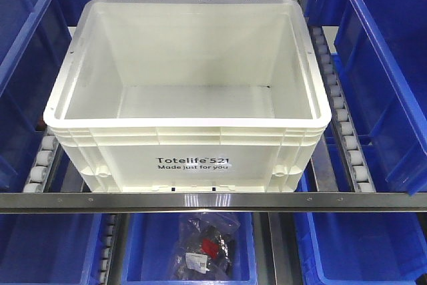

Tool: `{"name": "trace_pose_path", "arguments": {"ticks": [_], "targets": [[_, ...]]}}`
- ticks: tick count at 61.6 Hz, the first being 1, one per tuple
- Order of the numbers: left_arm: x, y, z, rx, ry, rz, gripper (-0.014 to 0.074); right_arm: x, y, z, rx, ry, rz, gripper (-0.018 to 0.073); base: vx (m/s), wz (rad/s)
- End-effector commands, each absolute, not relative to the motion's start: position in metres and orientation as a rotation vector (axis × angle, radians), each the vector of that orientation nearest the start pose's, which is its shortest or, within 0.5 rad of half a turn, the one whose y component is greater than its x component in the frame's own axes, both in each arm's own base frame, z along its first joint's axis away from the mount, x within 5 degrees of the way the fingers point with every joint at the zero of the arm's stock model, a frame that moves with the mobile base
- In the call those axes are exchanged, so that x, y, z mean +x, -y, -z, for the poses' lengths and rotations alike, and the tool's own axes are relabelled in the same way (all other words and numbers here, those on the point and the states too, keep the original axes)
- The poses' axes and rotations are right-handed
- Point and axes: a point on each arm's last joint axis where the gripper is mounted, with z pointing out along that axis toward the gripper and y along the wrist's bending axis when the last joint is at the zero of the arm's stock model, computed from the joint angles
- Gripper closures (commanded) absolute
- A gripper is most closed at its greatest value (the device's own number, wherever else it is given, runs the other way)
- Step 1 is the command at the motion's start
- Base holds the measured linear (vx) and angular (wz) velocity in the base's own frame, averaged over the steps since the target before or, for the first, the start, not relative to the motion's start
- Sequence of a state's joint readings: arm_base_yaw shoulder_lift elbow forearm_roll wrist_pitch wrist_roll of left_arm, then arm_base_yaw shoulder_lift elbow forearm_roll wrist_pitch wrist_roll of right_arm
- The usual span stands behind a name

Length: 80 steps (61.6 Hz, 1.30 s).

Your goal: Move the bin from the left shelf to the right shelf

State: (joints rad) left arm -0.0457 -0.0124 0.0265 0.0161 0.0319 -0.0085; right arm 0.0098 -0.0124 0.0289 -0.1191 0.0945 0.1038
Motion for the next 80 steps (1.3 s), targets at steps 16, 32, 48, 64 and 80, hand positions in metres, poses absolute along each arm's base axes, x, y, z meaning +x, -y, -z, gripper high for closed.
{"name": "trace_pose_path", "arguments": {"ticks": [16,32,48,64,80], "targets": [[0.054,0.002,-0.216,0.029,-1.427,0.041,0.0540,0.058,0.000,-0.198,-0.024,-1.548,0.016,0.0568,0.00,0.00],[0.054,0.002,-0.216,0.029,-1.427,0.041,0.0540,0.058,0.000,-0.198,-0.024,-1.548,0.016,0.0568,0.00,0.00],[0.054,0.002,-0.217,0.029,-1.416,0.041,0.0540,0.058,-0.001,-0.203,-0.038,-1.487,0.020,0.0568,0.00,0.00],[0.054,0.002,-0.218,0.029,-1.411,0.041,0.0540,0.058,-0.001,-0.204,-0.038,-1.480,0.019,0.0568,0.00,0.00],[0.045,0.002,-0.253,0.027,-1.285,0.043,0.0540,0.054,-0.001,-0.232,-0.030,-1.388,0.010,0.0568,0.00,0.00]]}}
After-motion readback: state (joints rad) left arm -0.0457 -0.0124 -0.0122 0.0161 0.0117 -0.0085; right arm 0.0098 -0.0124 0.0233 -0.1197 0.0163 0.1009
